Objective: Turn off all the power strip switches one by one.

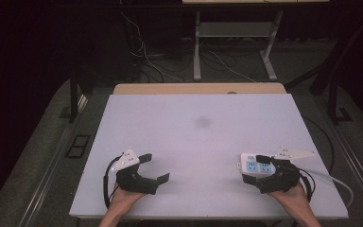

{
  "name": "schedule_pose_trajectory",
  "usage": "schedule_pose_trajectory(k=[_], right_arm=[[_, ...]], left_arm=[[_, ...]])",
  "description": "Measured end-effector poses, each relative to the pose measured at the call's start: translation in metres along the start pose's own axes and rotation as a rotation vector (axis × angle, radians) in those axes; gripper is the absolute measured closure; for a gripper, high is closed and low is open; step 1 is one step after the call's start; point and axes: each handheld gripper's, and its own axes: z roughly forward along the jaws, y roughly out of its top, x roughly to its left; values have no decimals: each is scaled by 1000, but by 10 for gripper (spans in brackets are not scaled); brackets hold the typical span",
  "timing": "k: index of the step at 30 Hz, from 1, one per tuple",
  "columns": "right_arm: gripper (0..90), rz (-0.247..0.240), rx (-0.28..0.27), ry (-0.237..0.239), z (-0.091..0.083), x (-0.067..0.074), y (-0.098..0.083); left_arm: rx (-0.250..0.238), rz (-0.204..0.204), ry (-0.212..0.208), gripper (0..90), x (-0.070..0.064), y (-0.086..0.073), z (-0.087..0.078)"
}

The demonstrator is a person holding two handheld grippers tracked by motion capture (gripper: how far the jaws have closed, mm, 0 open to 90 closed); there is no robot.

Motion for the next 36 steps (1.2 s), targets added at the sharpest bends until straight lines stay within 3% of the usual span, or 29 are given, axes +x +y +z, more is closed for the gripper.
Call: schedule_pose_trajectory(k=[36], right_arm=[[6,15,35,-9,-2,0,3]], left_arm=[[23,-12,-27,0,3,-2,4]])
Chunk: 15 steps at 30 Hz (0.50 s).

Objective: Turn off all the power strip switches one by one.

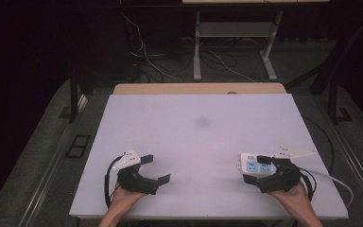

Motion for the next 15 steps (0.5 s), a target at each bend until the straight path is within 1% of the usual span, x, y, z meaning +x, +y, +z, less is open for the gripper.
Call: schedule_pose_trajectory(k=[9,15], right_arm=[[6,12,16,-9,-6,-6,7],[6,-3,34,-14,-10,-6,15]], left_arm=[[-9,-14,8,0,2,0,-2],[-10,-14,10,0,3,-1,-2]])
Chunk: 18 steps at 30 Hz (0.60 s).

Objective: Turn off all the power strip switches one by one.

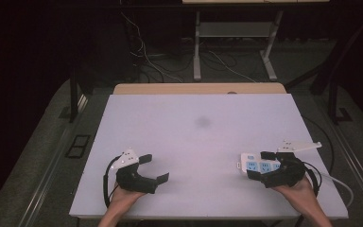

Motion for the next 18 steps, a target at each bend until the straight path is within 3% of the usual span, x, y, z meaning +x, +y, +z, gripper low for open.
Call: schedule_pose_trajectory(k=[18], right_arm=[[6,-2,57,-26,-8,-15,16]], left_arm=[[-7,-10,2,0,1,0,-1]])
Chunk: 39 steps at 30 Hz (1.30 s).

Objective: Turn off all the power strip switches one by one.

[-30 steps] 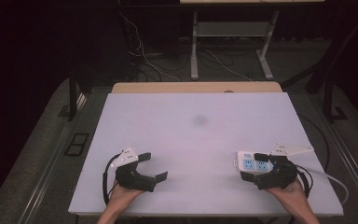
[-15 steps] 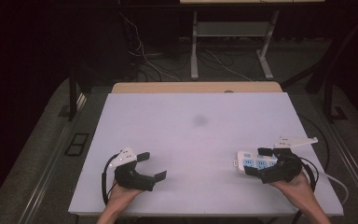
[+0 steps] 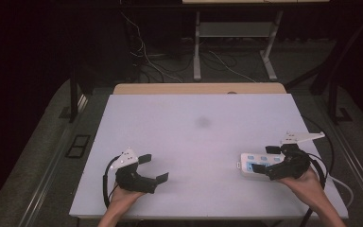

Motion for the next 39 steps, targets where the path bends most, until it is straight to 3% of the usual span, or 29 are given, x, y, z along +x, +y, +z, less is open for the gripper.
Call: schedule_pose_trajectory(k=[13,37,38,39], right_arm=[[6,8,33,-31,-9,-13,3],[6,-2,163,-98,-24,-38,11],[19,-2,179,-99,-25,-40,11],[115,-3,195,-95,-25,-41,11]], left_arm=[[0,0,1,0,0,0,0],[7,5,3,0,0,0,1],[7,4,3,0,0,-1,1],[7,5,4,0,0,-1,1]])
